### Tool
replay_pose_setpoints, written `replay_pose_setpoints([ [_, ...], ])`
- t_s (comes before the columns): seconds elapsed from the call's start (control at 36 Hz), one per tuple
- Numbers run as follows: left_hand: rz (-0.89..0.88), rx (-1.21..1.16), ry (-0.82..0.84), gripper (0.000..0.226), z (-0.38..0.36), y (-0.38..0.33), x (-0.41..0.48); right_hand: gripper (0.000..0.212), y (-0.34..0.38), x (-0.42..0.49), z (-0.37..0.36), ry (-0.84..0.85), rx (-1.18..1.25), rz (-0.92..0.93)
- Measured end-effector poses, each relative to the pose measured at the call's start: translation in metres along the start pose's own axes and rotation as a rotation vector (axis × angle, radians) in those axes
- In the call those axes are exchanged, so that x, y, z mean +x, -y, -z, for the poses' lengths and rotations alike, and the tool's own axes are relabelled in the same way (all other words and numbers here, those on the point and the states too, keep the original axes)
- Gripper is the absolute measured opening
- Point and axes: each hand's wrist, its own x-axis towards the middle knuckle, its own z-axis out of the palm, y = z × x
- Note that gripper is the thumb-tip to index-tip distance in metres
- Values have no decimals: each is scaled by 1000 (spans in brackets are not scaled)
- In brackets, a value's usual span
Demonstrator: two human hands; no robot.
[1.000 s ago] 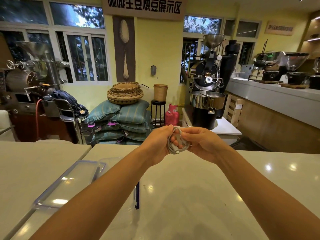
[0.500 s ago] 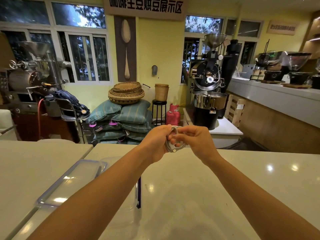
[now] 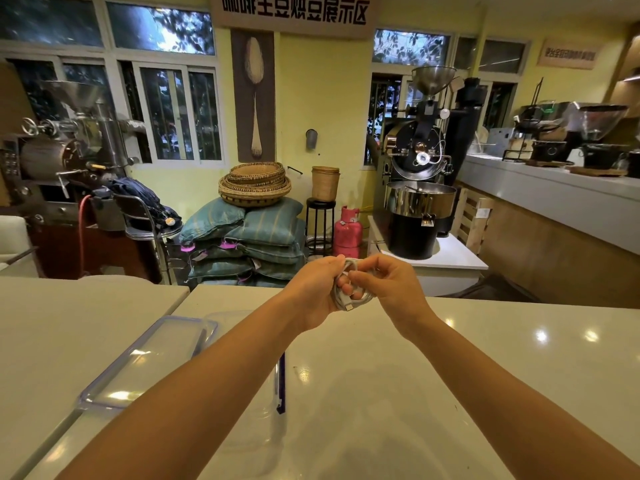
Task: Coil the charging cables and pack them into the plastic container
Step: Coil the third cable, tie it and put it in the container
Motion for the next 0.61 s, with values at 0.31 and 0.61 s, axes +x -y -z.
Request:
replay_pose_setpoints([
  [0.31, -78, 68, 65, 26, 5, -10, -1, 23, -7, -4, -17, -261, -201, 254],
  [0.61, -101, 174, 29, 28, 20, -10, -3, 22, -8, -2, -25, -215, -568, 301],
])
